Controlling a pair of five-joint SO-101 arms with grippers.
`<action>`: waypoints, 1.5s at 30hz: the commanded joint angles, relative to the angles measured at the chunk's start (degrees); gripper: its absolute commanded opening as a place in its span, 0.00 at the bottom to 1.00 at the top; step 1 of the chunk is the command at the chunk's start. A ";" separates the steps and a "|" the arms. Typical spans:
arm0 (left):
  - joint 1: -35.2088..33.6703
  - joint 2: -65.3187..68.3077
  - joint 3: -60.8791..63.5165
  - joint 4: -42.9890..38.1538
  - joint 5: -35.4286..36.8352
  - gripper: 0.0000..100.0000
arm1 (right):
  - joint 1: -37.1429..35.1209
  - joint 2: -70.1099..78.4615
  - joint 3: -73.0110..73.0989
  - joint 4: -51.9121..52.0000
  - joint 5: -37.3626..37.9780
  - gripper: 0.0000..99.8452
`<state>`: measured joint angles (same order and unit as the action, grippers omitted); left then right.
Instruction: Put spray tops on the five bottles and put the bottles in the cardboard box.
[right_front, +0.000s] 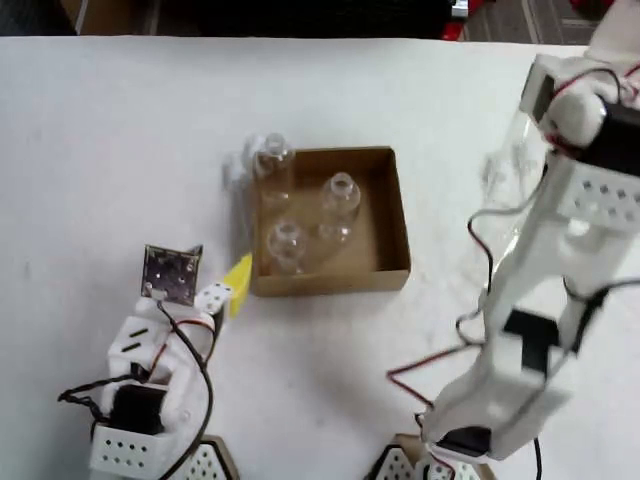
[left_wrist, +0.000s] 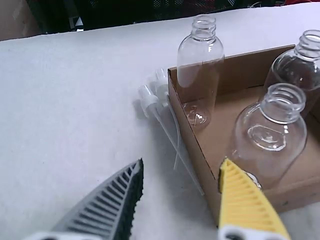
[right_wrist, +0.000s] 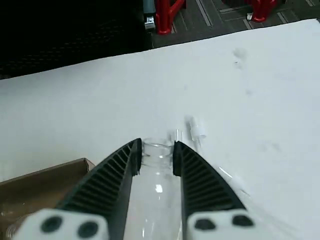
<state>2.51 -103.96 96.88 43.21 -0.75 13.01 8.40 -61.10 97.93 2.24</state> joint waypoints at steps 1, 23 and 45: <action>0.92 -0.40 0.09 0.09 -0.62 0.23 | -0.04 -13.85 11.34 1.10 0.62 0.02; 0.84 -0.40 0.09 0.18 -0.62 0.23 | -20.09 -69.41 100.31 -54.46 0.44 0.02; 0.92 -0.40 0.09 0.09 -0.62 0.23 | -27.12 -81.80 144.18 -108.35 10.20 0.02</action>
<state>2.51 -103.96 96.88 43.21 -0.75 -12.92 -72.66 83.43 -7.91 11.91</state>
